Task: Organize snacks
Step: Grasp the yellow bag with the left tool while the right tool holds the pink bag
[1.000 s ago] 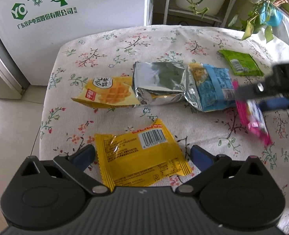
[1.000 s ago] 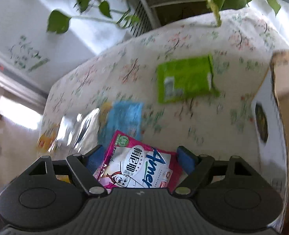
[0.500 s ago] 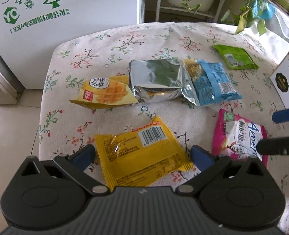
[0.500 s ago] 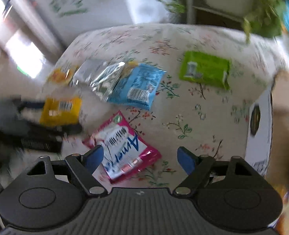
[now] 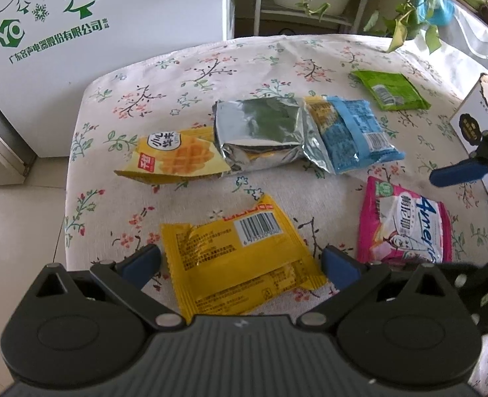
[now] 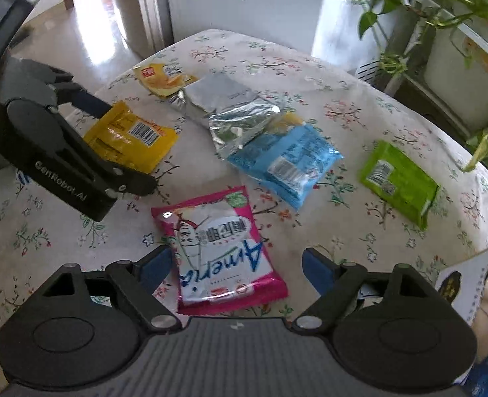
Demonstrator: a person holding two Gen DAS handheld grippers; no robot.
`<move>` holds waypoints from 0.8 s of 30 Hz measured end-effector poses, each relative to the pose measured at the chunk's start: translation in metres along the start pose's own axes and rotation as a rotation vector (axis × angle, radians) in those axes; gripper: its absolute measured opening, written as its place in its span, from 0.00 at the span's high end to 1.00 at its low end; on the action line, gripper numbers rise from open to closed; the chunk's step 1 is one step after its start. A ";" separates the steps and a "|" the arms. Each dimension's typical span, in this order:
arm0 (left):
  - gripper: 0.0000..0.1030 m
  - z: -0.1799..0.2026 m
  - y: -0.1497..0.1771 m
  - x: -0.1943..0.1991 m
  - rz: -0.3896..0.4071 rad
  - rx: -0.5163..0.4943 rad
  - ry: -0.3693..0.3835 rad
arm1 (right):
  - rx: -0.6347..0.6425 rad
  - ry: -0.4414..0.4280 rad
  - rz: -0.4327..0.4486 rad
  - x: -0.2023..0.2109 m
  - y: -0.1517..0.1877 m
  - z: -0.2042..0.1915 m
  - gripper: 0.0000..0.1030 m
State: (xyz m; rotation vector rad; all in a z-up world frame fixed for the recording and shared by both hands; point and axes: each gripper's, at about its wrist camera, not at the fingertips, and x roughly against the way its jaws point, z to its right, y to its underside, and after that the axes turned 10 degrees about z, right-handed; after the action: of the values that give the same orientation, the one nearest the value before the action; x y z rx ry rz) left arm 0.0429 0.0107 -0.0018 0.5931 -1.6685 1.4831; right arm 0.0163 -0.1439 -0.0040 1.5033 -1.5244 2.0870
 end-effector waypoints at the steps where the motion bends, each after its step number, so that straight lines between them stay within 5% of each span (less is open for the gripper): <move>1: 0.00 0.000 0.000 0.000 -0.001 -0.001 -0.001 | 0.006 -0.004 0.001 -0.002 -0.001 -0.003 0.12; 9: 0.01 0.000 -0.001 -0.001 -0.001 0.021 -0.010 | -0.032 0.026 -0.021 -0.009 -0.002 -0.012 0.11; 13: 0.02 0.000 -0.002 0.000 0.006 0.033 -0.015 | -0.069 0.036 -0.016 -0.006 -0.004 -0.009 0.25; 17: 0.17 0.003 -0.003 0.004 0.040 0.008 -0.013 | -0.089 0.050 -0.009 -0.002 -0.005 -0.005 0.42; 24: 0.31 0.005 -0.005 0.011 0.052 0.033 0.022 | -0.156 0.070 -0.003 0.008 -0.004 0.000 0.43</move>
State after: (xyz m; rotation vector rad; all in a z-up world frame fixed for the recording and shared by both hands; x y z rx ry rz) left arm 0.0391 0.0063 0.0096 0.5533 -1.6565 1.5518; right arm 0.0153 -0.1455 0.0047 1.3624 -1.6163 1.9476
